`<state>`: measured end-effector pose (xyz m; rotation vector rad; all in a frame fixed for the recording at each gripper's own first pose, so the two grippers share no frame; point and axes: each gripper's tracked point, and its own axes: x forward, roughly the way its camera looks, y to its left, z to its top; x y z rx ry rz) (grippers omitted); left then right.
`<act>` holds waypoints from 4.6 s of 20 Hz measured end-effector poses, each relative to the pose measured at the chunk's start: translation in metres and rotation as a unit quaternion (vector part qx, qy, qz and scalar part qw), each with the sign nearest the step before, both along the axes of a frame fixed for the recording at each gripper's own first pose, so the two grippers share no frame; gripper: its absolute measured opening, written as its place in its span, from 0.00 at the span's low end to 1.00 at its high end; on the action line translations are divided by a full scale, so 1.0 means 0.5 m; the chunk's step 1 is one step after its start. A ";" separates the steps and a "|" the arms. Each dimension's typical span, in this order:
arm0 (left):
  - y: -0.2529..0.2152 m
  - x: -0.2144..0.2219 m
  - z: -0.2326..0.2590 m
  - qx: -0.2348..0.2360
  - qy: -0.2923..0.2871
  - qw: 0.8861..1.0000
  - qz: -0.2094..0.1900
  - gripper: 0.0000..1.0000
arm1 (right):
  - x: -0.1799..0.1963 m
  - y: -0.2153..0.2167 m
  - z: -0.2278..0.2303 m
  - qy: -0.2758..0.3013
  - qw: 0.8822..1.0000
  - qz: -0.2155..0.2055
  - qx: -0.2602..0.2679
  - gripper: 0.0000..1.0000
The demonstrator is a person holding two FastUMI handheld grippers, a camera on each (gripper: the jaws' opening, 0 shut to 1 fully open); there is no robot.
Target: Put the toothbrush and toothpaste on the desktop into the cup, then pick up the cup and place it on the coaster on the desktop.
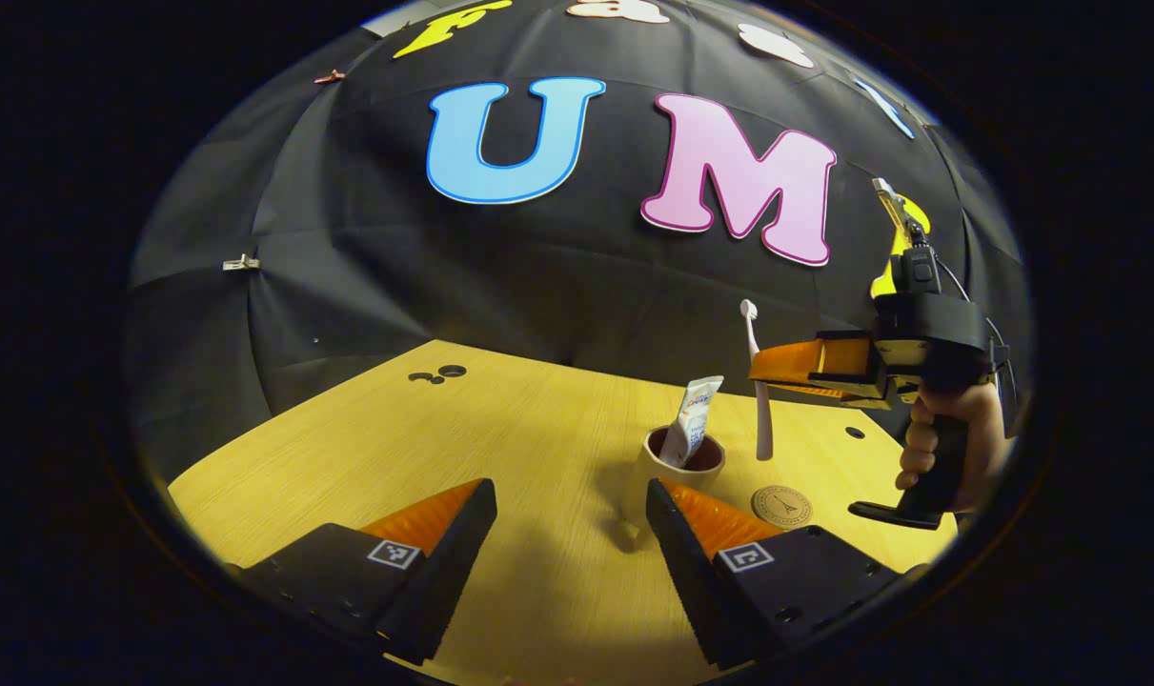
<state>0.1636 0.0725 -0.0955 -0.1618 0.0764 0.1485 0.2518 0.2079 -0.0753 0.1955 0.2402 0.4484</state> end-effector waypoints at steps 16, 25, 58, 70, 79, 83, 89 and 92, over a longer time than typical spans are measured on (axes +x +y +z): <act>0.045 0.011 -0.107 -0.065 -0.015 0.997 0.043 0.98 | 0.003 0.031 -0.072 -0.093 0.994 -0.034 0.039 0.07; 0.018 0.026 -0.103 -0.049 -0.005 0.999 0.012 0.98 | -0.042 -0.008 -0.091 -0.106 0.994 -0.019 -0.007 0.64; -0.159 0.225 -0.170 0.048 0.393 0.903 -0.166 0.75 | -0.184 -0.691 -0.131 -0.005 0.963 -0.254 -0.094 0.98; -0.163 0.215 -0.180 0.062 0.400 0.900 -0.163 0.33 | -0.252 -0.719 -0.112 0.020 0.958 -0.261 -0.118 0.98; -0.251 0.224 -0.104 0.094 0.358 0.906 -0.204 0.28 | -0.273 -0.688 -0.108 0.016 0.961 -0.247 -0.125 0.98; -0.337 0.230 -0.100 0.111 0.349 0.898 -0.244 0.28 | -0.277 -0.680 -0.105 0.013 0.962 -0.243 -0.127 0.98; -0.436 0.229 -0.135 0.135 0.358 0.880 -0.282 0.28 | -0.286 -0.671 -0.105 0.013 0.963 -0.240 -0.121 0.98; -0.460 0.232 -0.140 0.146 0.362 0.875 -0.285 0.28 | -0.289 -0.670 -0.108 0.015 0.964 -0.237 -0.120 0.98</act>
